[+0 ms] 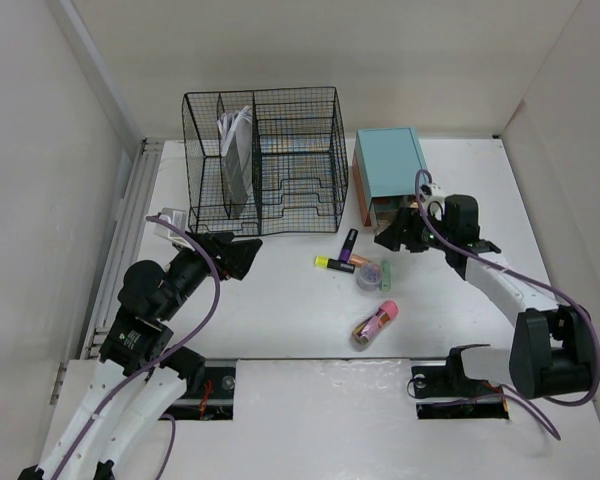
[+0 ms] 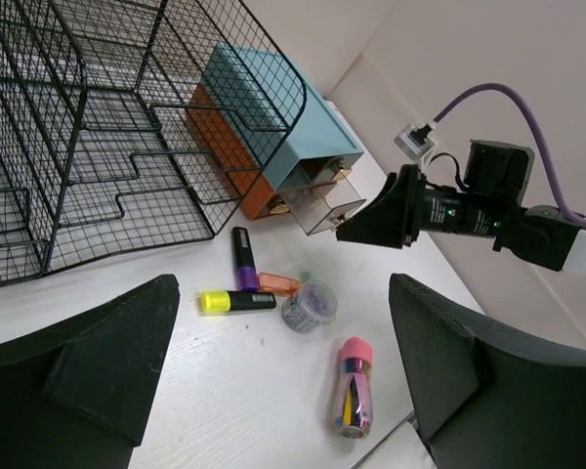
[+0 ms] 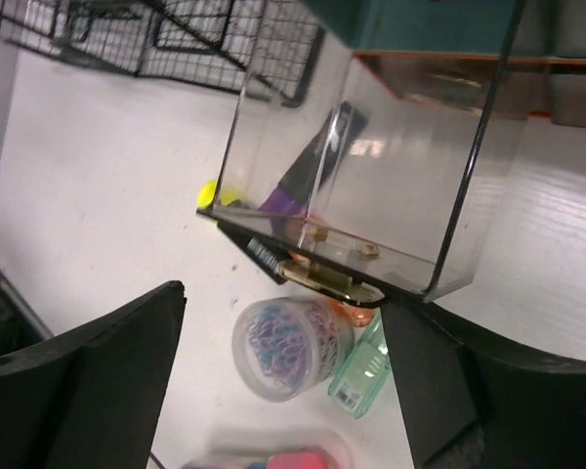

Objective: Organize the desk

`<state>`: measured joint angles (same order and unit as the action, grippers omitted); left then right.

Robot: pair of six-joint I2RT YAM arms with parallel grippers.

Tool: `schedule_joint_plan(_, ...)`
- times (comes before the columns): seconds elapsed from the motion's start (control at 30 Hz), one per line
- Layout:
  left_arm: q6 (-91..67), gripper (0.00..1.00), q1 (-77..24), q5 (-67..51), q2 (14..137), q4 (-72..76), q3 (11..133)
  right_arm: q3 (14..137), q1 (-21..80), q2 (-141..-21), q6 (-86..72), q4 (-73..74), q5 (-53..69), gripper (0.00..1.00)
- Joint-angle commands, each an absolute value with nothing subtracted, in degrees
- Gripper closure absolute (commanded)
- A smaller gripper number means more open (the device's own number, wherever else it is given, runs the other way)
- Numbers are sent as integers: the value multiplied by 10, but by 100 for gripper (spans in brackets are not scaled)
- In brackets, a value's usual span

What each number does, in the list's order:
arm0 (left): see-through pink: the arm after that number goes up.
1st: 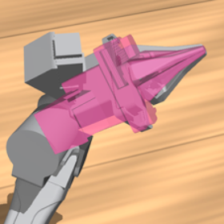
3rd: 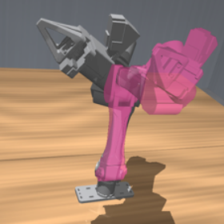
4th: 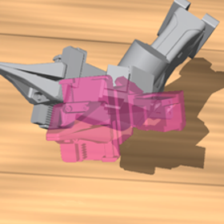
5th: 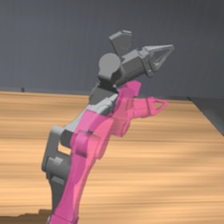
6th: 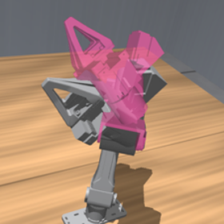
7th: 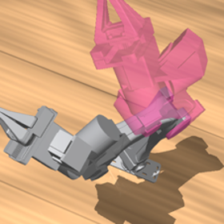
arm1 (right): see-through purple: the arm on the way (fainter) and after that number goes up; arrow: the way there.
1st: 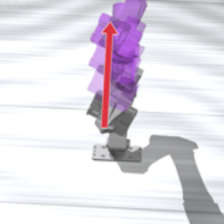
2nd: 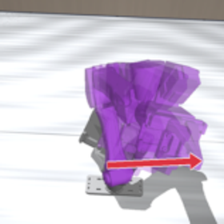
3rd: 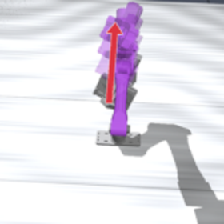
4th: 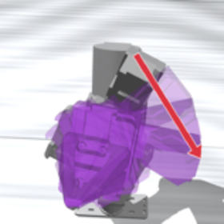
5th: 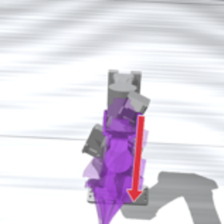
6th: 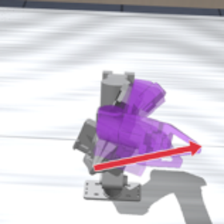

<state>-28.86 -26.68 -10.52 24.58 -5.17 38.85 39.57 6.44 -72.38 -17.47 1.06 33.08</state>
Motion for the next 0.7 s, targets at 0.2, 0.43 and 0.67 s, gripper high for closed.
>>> schedule_joint_plan(0.2,-287,14,-270,-114,244,-17,394,420,63,-638,-56,130,484,17)
schedule_joint_plan(0.43,-281,14,-270,-125,244,-17,394,453,91,-568,91,235,504,19)
schedule_joint_plan(0.67,-281,14,-270,-125,238,-34,413,464,109,-629,91,257,508,18)
